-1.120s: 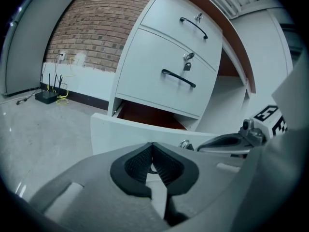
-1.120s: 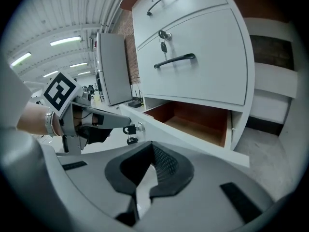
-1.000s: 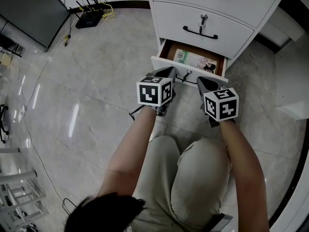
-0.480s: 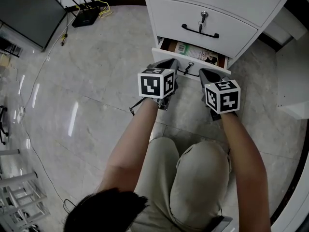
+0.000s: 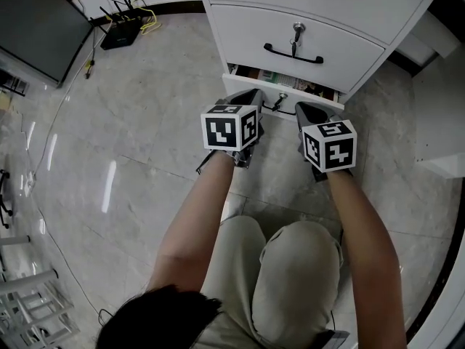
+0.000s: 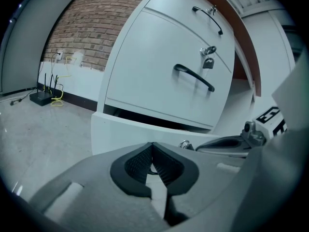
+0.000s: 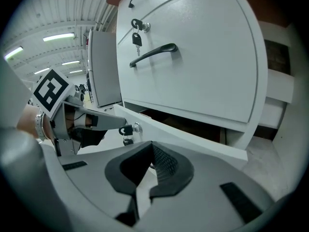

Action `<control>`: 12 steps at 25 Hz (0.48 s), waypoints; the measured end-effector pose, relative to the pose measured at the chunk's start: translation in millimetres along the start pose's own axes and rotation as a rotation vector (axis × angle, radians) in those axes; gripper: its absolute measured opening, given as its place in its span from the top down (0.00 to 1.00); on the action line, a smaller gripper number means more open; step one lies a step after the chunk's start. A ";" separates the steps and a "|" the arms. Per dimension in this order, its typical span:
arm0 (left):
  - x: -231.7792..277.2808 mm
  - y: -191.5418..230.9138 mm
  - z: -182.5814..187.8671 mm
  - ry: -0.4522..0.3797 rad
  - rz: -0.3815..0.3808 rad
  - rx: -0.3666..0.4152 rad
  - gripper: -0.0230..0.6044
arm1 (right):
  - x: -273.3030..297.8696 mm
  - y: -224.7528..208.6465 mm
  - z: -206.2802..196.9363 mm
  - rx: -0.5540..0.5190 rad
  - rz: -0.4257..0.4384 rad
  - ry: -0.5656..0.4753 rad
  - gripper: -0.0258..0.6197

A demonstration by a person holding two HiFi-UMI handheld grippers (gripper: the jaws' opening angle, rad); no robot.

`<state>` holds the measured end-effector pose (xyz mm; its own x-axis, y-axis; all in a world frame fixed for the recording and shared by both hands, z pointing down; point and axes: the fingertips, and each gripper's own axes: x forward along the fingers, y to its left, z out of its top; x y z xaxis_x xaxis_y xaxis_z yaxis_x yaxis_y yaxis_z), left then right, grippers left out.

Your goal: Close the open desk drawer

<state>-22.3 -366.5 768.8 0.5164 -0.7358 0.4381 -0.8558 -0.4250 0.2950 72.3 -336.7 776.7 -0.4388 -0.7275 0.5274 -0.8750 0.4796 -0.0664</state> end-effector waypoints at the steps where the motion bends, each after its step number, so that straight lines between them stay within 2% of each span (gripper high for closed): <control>1: 2.0 0.5 1.4 -0.002 0.001 -0.004 0.95 | 1.6 -1.9 1.3 0.005 -0.004 -0.001 0.95; 7: 13.9 0.4 6.8 -0.005 -0.011 -0.011 0.95 | 6.8 -15.0 5.1 0.025 -0.043 -0.003 0.95; 12: 24.9 1.2 14.4 -0.008 -0.005 -0.010 0.95 | 13.2 -30.0 8.1 0.116 -0.072 -0.005 0.95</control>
<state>-10.9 -392.9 767.8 0.5206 -0.7379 0.4295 -0.8527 -0.4238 0.3054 91.1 -364.7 778.8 -0.3746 -0.7607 0.5300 -0.9220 0.3662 -0.1260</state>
